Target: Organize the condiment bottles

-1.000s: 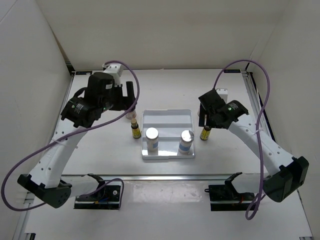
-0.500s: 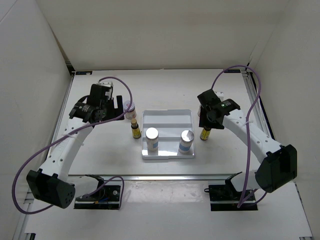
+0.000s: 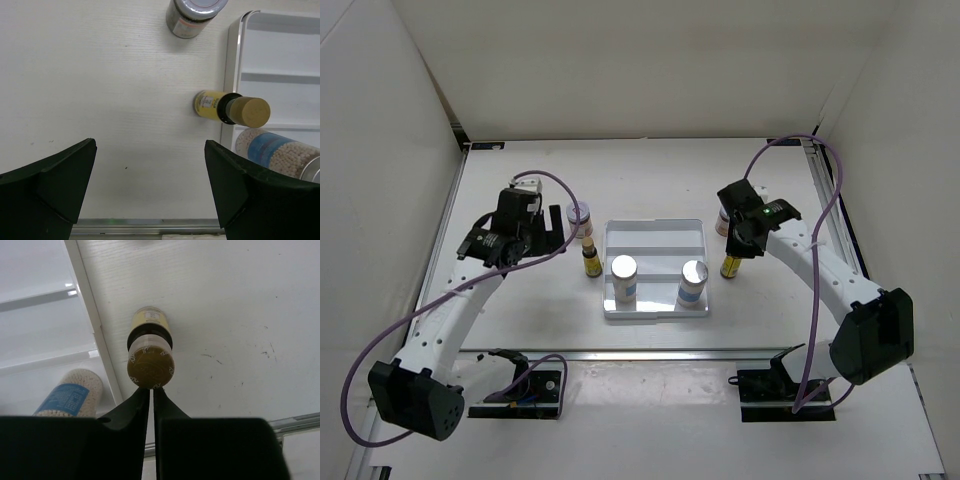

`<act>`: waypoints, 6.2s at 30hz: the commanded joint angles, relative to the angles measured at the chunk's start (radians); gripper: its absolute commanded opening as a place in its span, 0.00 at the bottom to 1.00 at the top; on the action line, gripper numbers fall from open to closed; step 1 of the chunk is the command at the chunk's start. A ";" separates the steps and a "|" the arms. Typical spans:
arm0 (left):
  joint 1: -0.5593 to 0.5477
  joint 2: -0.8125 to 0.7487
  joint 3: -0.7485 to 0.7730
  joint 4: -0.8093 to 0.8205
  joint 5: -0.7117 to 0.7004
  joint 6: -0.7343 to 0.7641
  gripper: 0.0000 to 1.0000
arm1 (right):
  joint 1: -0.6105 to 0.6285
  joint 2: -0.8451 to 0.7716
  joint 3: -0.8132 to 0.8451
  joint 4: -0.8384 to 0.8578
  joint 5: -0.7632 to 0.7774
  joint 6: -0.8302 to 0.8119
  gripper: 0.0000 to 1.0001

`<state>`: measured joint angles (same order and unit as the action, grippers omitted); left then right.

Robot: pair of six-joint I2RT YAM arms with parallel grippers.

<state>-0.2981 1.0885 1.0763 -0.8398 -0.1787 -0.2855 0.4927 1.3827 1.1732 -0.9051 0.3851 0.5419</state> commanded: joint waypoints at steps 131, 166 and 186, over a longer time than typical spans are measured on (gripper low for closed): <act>-0.156 0.378 0.160 0.028 0.180 -0.073 0.75 | 0.142 -0.039 0.190 -0.034 -0.072 -0.175 0.99; -0.253 0.444 0.546 -0.153 0.133 -0.046 0.15 | 0.142 -0.057 0.154 -0.043 -0.063 -0.166 0.99; -0.328 0.619 0.507 -0.153 0.142 -0.055 0.26 | 0.142 -0.085 0.132 -0.052 -0.052 -0.157 0.99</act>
<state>-0.6197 1.7142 1.5879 -1.0145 -0.0448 -0.3309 0.6353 1.3300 1.3106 -0.9485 0.3149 0.3824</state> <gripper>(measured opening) 0.458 0.992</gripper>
